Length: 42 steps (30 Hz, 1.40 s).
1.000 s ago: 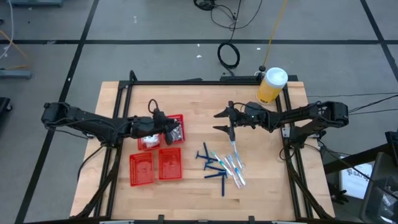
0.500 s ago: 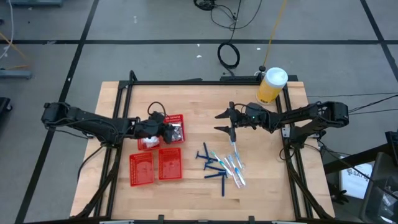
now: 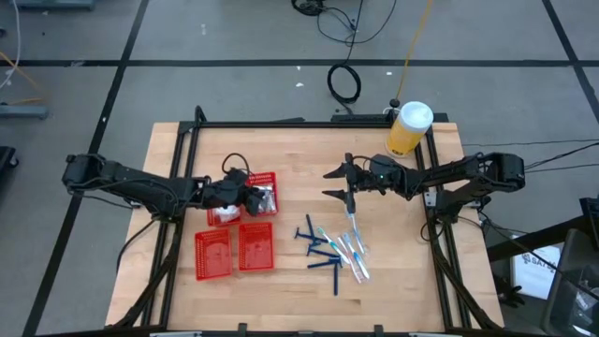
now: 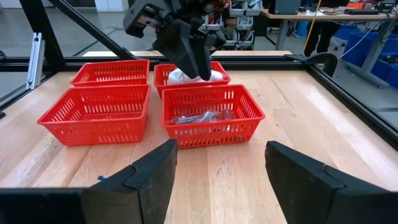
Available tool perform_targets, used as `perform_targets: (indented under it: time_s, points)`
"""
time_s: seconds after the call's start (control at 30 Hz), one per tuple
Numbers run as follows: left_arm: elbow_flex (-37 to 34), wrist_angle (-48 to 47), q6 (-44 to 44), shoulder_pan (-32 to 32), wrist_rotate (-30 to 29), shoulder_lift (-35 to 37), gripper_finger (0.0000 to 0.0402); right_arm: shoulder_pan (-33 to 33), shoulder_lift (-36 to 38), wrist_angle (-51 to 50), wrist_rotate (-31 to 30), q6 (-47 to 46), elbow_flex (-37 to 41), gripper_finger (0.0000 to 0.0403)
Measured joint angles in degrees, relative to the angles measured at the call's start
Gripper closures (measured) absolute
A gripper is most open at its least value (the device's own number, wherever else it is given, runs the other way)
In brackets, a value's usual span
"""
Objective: Pick & Place Travel size toiletries
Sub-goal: Put the blue toothbrush into the bottom left red basket
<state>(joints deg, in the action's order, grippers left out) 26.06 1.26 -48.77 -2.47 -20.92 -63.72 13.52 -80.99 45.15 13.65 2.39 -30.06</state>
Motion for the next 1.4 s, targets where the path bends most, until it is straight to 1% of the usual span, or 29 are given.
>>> perform_targets:
  time_s: [0.13, 0.2, 0.3, 0.37, 0.43, 0.47, 0.5, 0.53, 0.6, 0.67, 0.73, 0.8, 0.87, 1.03, 1.2, 1.4]
  points:
    - [0.0, 1.4, 1.6, 0.8, 0.0, 0.0, 0.0244, -0.1, 0.0, 0.0, 0.0, 0.0, 0.0, 0.017]
    - [0.0, 4.0, 4.5, 1.2, 0.0, 0.0, 0.0237, -0.1, 0.0, 0.0, 0.0, 0.0, 0.0, 0.0171]
    - [0.0, 10.2, 12.2, 1.3, 0.2, 0.0, 0.0232, -0.1, 0.0, -1.0, 0.0, -0.2, 0.0, 0.0171]
    - [0.0, 15.0, 19.0, 1.3, 1.7, 0.0, 0.0232, -0.5, 0.0, -2.2, 0.0, -0.2, 0.0, 0.017]
    - [0.0, 19.6, 25.6, 1.3, 3.3, 0.0, 0.0231, -1.5, 1.5, -6.0, -0.2, -0.2, -0.1, 0.017]
    - [0.0, 21.7, 28.5, 1.3, 3.5, 0.0, 0.0231, -2.4, 2.7, -9.9, -0.5, -0.2, -0.7, 0.0171]
    - [0.0, 23.5, 31.3, 1.3, 3.5, 0.0, 0.0231, -3.6, 4.1, -14.5, -2.4, -0.1, -2.0, 0.0172]
    - [0.1, 25.1, 33.9, 1.3, 3.1, 0.0, 0.0231, -5.1, 5.7, -20.2, -5.6, 0.0, -3.6, 0.0173]
    - [0.1, 27.7, 38.8, 1.4, 1.1, 0.0, 0.0231, -9.0, 8.5, -35.0, -14.3, -0.3, -7.6, 0.0176]
    - [0.1, 29.5, 42.4, 1.9, -1.0, 0.0, 0.0231, -13.4, 9.2, -49.3, -22.7, -3.9, -12.2, 0.0176]
    - [0.1, 30.9, 44.9, 3.2, -1.6, 0.0, 0.0231, -17.9, 8.9, -61.6, -27.5, -11.2, -16.1, 0.0176]
    - [0.1, 31.6, 45.3, 4.7, -1.7, 0.0, 0.0231, -21.7, 7.4, -69.2, -28.8, -19.3, -19.2, 0.0176]
    - [0.1, 32.0, 44.8, 6.3, -1.7, 0.0, 0.0231, -25.2, 5.1, -73.6, -28.8, -26.4, -20.4, 0.0176]
    - [0.1, 30.4, 39.8, 8.7, -1.7, 0.0, 0.0231, -30.9, -1.3, -76.6, -28.7, -39.5, -20.5, 0.0177]
    - [0.1, 29.9, 37.9, 8.8, -1.4, 0.0, 0.0231, -33.1, -6.3, -78.0, -28.6, -48.6, -20.5, 0.0177]
    - [0.1, 29.8, 37.0, 7.6, -1.1, 0.0, 0.0231, -33.9, -8.1, -78.9, -28.6, -55.6, -18.9, 0.0177]
